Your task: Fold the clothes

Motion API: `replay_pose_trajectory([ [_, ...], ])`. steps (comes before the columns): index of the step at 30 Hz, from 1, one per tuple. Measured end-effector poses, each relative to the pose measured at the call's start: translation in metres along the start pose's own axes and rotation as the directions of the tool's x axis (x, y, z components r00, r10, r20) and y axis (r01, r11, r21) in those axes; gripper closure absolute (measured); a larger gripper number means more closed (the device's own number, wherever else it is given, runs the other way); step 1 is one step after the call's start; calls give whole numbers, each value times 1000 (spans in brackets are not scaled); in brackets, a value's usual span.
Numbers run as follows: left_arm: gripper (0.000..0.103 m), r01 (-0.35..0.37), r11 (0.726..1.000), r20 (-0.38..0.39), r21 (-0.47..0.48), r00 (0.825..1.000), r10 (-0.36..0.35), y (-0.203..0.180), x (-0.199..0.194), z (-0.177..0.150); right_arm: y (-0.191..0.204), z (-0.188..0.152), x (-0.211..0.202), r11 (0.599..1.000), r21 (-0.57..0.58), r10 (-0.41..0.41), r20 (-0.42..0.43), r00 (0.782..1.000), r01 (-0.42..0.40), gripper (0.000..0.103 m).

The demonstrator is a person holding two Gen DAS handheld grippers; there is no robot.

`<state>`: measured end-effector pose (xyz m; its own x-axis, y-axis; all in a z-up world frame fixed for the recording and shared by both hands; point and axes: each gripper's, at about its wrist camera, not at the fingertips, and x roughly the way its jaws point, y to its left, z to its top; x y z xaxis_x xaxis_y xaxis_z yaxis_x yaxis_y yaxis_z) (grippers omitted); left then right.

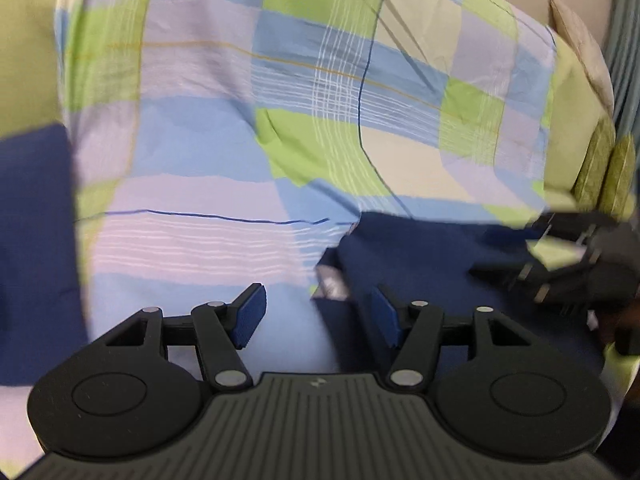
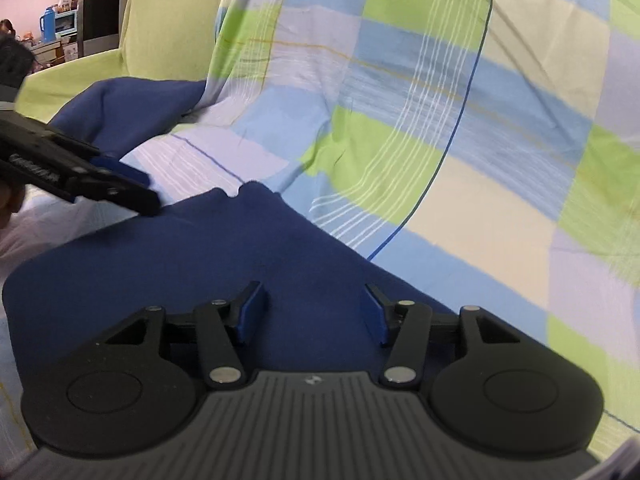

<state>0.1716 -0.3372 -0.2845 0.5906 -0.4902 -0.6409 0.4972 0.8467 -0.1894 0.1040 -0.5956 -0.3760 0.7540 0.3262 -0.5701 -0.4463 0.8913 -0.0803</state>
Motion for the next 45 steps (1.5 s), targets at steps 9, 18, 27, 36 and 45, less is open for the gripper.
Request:
replay_pose_trajectory([
  [9, 39, -21, 992, -15, 127, 1000, 23, -27, -33, -25, 30, -49, -77, 974, 222, -71, 94, 993, 49, 44],
  [18, 40, 183, 977, -5, -110, 983, -185, 3, -25, -15, 46, -50, -89, 983, 180, -56, 47, 997, 47, 42],
  [27, 65, 320, 915, -75, -245, 935, -347, 41, 55, 15, 44, -61, -81, 977, 207, -54, 49, 997, 43, 42],
  [36, 79, 359, 868, -35, -342, 919, -394, 58, 84, 13, -33, -62, -55, 867, 499, -61, 109, 992, -2, 42],
  [45, 83, 284, 900, -8, -331, 953, -304, 56, 63, 3, -65, -68, -45, 823, 568, -52, 136, 989, -35, 42],
])
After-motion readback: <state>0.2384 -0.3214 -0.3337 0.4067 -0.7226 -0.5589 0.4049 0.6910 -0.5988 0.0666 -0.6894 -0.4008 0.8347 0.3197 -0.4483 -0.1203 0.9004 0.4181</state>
